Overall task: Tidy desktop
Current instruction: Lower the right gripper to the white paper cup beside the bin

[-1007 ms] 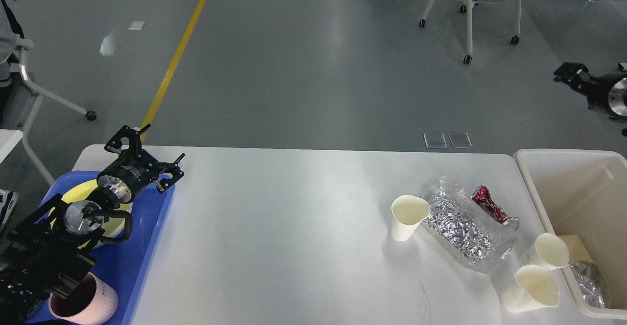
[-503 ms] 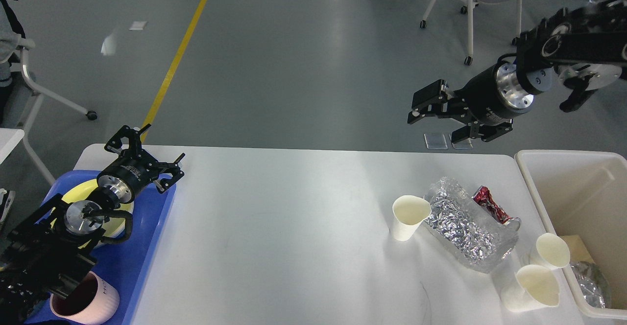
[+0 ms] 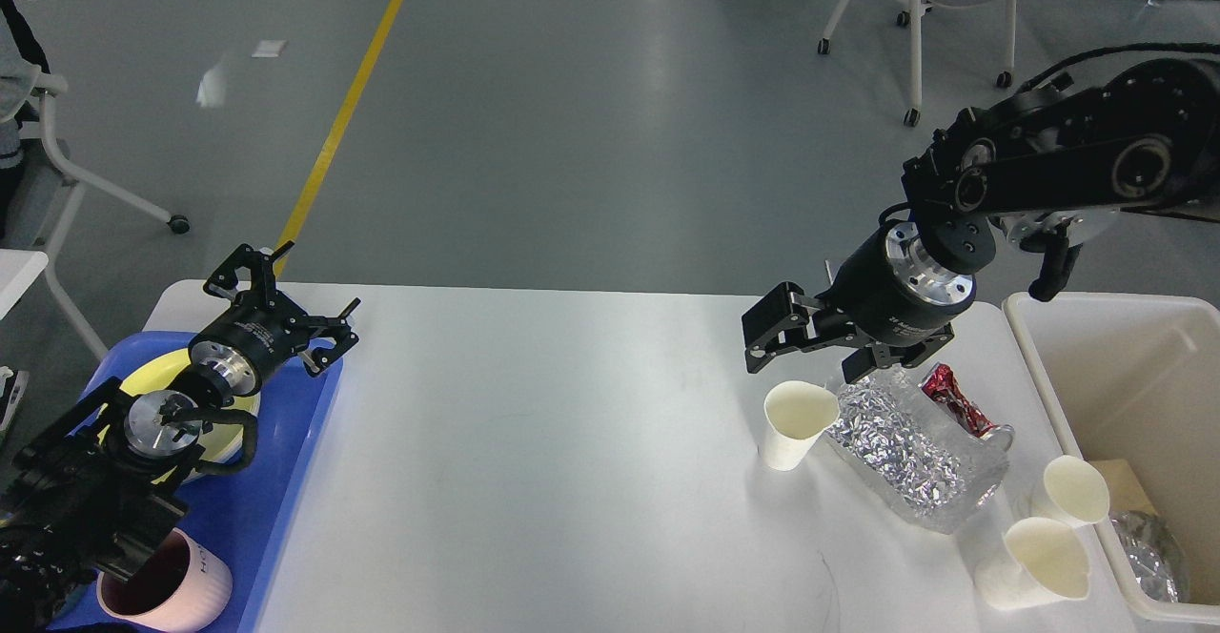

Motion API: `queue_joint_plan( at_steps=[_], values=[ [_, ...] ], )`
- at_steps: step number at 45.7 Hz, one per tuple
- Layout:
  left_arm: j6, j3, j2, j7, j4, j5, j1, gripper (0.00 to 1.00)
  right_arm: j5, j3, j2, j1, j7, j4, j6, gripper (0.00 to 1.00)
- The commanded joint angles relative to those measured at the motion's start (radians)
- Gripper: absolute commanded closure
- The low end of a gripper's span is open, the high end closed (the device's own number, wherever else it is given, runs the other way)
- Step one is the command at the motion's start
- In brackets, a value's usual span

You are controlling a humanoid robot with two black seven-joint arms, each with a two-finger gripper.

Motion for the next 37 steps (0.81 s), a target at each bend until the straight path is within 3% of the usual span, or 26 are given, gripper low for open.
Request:
queue_joint_plan(
  at_steps=[1,9,22,37],
  values=[
    [0.0,0.0,0.0,0.0,0.0,0.0,0.0,0.0,-0.006,-0.018,-0.02,-0.013,0.0,-0.013,-0.002,0.0],
    [0.0,0.0,0.0,0.0,0.0,0.0,0.0,0.0,-0.012,-0.073,-0.129,-0.094,0.0,-0.103,-0.002,0.0],
    [0.0,0.0,0.0,0.0,0.0,0.0,0.0,0.0,-0.091,-0.053,-0.428,-0.289,0.002,-0.224,-0.001,0.0],
    [0.0,0.0,0.0,0.0,0.0,0.0,0.0,0.0,-0.094,-0.025,-0.603,-0.433,0.003,-0.27,-0.004,0.0]
  ],
)
